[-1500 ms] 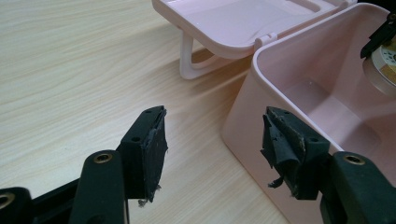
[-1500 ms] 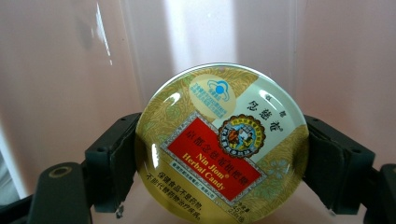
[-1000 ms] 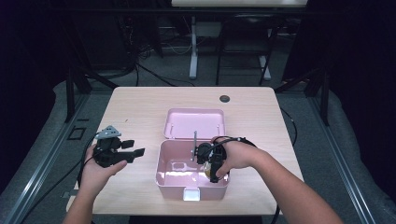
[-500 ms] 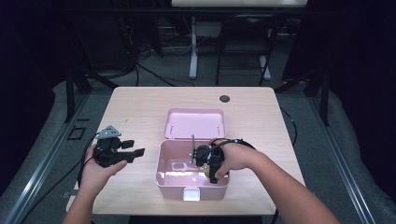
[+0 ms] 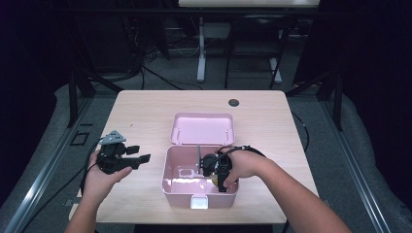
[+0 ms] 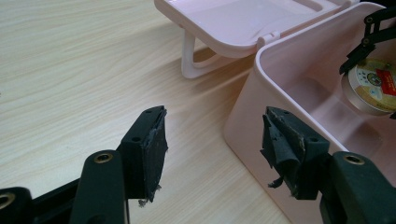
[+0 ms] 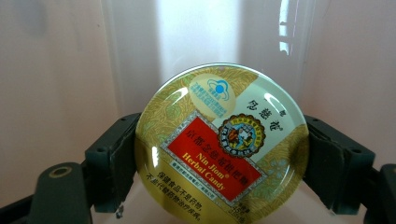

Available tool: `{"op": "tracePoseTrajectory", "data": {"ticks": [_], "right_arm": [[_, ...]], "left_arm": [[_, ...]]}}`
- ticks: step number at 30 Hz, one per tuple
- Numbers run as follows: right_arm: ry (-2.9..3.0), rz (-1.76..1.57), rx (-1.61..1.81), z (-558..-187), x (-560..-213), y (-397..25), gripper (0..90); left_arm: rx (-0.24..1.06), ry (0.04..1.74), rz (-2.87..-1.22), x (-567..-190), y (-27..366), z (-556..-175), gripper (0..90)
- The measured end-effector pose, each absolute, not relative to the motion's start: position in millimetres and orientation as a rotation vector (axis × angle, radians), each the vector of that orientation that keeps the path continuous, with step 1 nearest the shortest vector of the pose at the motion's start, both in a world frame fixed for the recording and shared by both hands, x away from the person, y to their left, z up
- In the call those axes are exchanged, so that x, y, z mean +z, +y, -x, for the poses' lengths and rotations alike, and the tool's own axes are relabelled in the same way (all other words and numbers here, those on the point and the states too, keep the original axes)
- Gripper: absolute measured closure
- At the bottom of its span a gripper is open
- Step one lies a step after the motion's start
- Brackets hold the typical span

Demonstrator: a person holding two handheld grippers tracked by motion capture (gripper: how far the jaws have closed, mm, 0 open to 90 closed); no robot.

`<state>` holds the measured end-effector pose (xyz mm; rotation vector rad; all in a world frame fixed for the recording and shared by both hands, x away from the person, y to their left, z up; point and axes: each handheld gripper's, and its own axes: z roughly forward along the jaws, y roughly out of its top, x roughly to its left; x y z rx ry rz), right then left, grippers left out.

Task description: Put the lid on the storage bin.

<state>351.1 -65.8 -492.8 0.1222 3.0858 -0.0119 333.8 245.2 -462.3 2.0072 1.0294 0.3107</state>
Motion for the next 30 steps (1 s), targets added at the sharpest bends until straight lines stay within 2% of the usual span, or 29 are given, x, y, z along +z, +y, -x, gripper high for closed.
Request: {"op": "tracePoseTrajectory", "data": {"ticks": [30], "right_arm": [[3.118, -0.111, 0.006, -352, -505, -67, 19.5]], "left_arm": [[0.314, 1.03, -2.005, -463, 245, -334, 39.9]]}}
